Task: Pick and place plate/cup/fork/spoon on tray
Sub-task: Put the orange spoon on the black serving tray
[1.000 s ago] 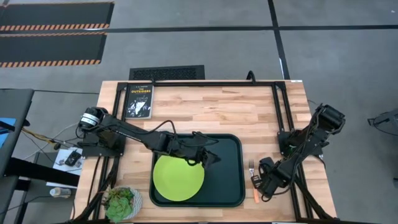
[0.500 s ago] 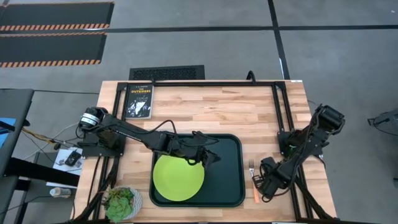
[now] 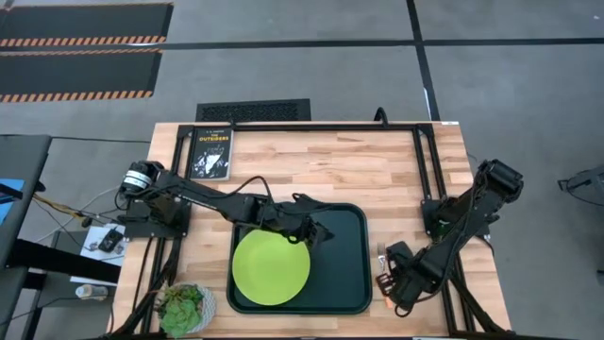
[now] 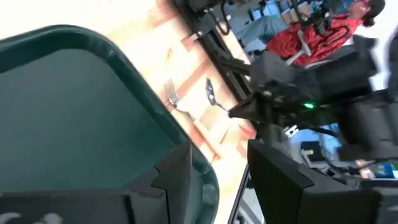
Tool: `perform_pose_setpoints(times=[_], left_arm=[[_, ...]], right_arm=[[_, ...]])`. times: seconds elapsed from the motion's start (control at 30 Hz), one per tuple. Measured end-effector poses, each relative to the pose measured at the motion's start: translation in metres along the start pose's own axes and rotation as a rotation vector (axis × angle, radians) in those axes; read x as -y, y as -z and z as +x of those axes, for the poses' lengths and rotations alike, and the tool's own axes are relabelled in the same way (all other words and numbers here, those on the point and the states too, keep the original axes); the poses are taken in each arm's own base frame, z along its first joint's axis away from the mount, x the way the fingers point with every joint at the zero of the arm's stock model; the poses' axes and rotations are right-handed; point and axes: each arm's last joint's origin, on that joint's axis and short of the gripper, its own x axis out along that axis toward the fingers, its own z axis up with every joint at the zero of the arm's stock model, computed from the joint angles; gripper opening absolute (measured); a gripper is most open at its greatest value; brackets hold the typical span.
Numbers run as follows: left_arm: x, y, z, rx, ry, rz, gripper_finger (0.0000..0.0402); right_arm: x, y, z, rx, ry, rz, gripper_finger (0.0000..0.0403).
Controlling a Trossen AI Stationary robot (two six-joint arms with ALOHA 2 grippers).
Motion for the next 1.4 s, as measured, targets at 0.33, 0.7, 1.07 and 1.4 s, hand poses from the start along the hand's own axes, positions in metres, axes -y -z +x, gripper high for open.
perform_pose_setpoints(times=[0.33, 0.7, 1.07, 1.4], left_arm=[[-0.009, -0.011, 0.001, -0.049, -0.004, -0.027, 0.0142], [-0.015, -0.01, 0.001, -0.116, -0.046, -0.036, 0.0142], [-0.017, -0.018, 0.002, -0.099, -0.032, -0.06, 0.0142], [-0.018, -0.024, 0.002, -0.085, -0.005, -0.069, 0.0142]], right_arm=[[-0.037, -0.035, -0.034, 0.081, -0.148, -0.197, 0.0007], [-0.061, -0.079, -0.063, 0.144, -0.243, -0.4, 0.0006], [-0.07, -0.094, -0.072, 0.179, -0.293, -0.479, 0.0007], [-0.071, -0.095, -0.072, 0.187, -0.307, -0.521, 0.0007]])
